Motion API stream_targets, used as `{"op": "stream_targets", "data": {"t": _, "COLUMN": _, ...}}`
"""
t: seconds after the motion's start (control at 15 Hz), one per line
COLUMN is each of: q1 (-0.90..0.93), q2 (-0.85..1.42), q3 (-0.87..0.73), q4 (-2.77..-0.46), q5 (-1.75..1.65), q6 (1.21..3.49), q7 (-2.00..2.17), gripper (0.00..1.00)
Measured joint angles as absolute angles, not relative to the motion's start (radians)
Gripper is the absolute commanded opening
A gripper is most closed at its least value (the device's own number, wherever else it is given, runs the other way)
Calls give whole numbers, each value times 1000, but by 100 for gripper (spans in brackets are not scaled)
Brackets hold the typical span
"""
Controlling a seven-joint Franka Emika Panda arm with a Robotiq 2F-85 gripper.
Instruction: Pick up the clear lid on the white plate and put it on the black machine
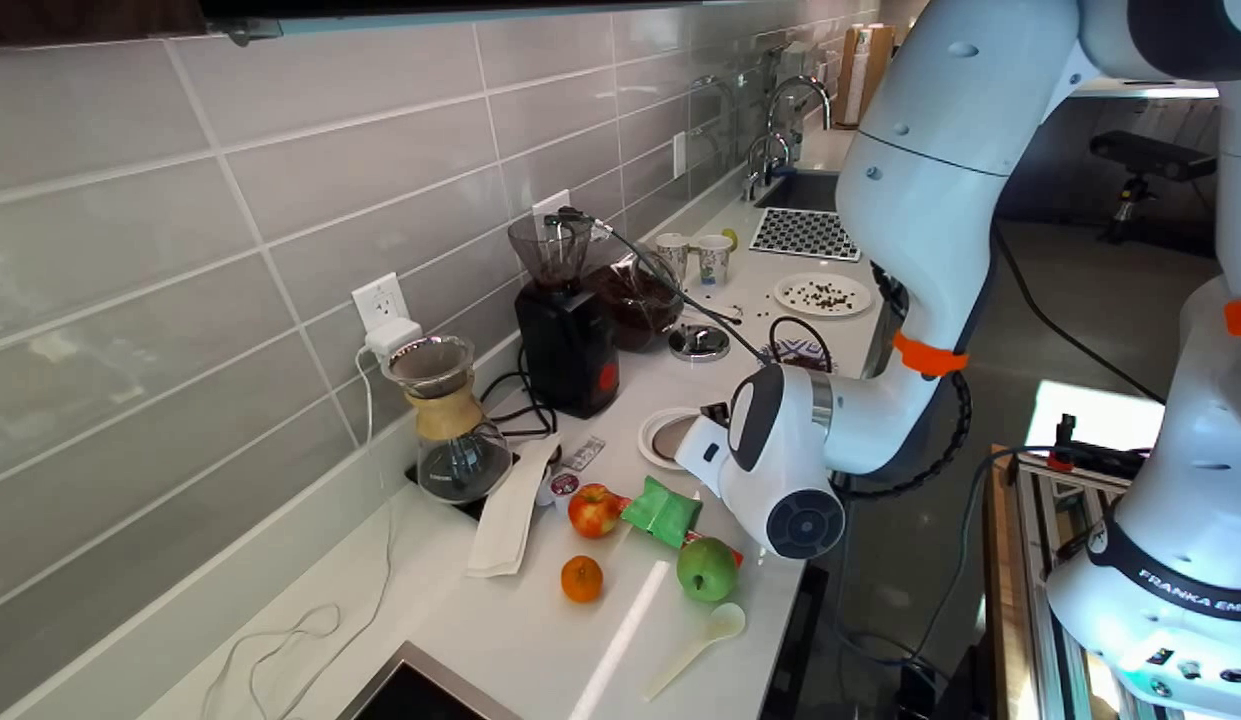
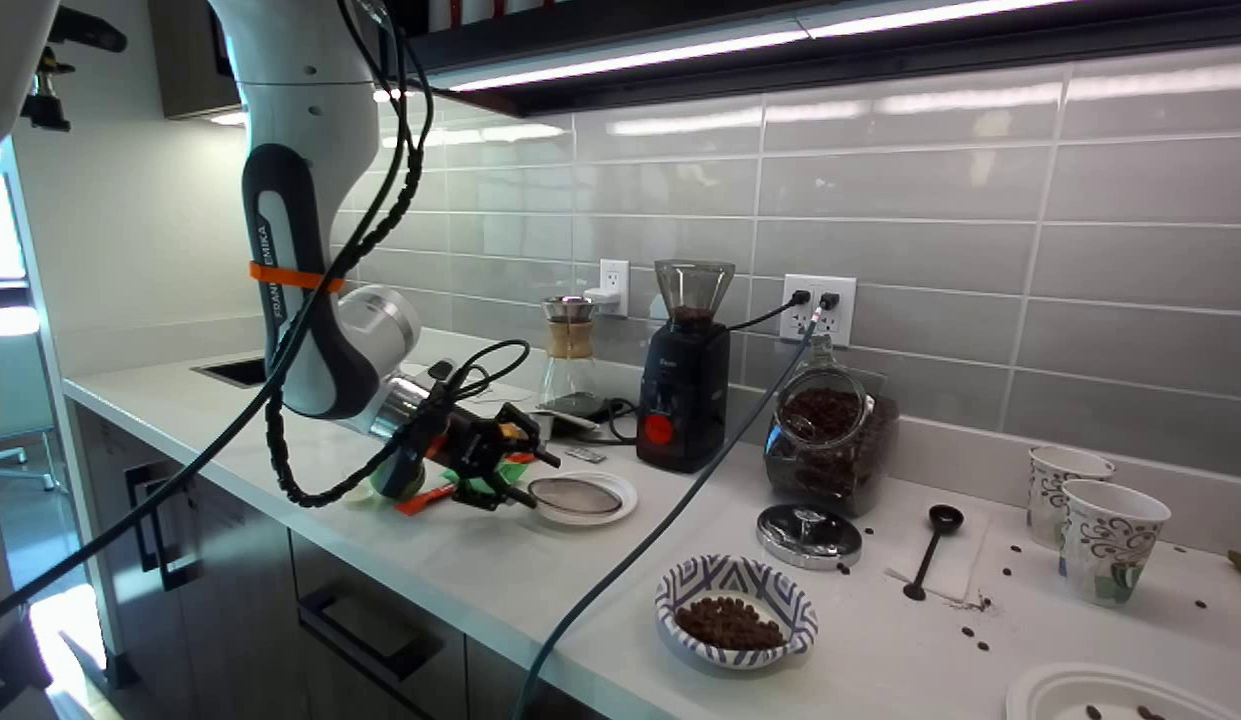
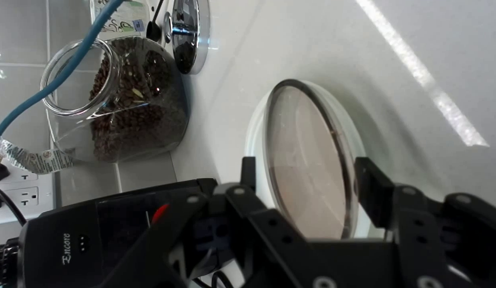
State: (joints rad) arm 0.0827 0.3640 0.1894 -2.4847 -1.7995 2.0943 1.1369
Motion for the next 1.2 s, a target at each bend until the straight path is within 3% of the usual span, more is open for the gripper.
{"op": "stream_targets", "data": {"t": 0.2, "q1": 82, "q2": 364, "q3": 189, "q4": -2484, "q5": -1800, "q6": 2095, "q7": 1142, "gripper": 50}}
{"op": "stream_targets", "data": {"t": 0.27, "q1": 81, "q2": 365, "q3": 189, "q4": -2484, "q5": -1800, "q6": 2095, "q7": 1144, "gripper": 34}}
{"op": "stream_targets", "data": {"t": 0.4, "q1": 80, "q2": 370, "q3": 189, "q4": -2484, "q5": -1800, "q6": 2097, "q7": 1156, "gripper": 29}}
{"op": "stream_targets", "data": {"t": 0.6, "q1": 80, "q2": 389, "q3": 189, "q4": -2479, "q5": -1800, "q6": 2098, "q7": 1182, "gripper": 2}}
{"op": "stream_targets", "data": {"t": 1.2, "q1": 83, "q2": 395, "q3": 190, "q4": -2453, "q5": -1811, "q6": 2081, "q7": 1277, "gripper": 4}}
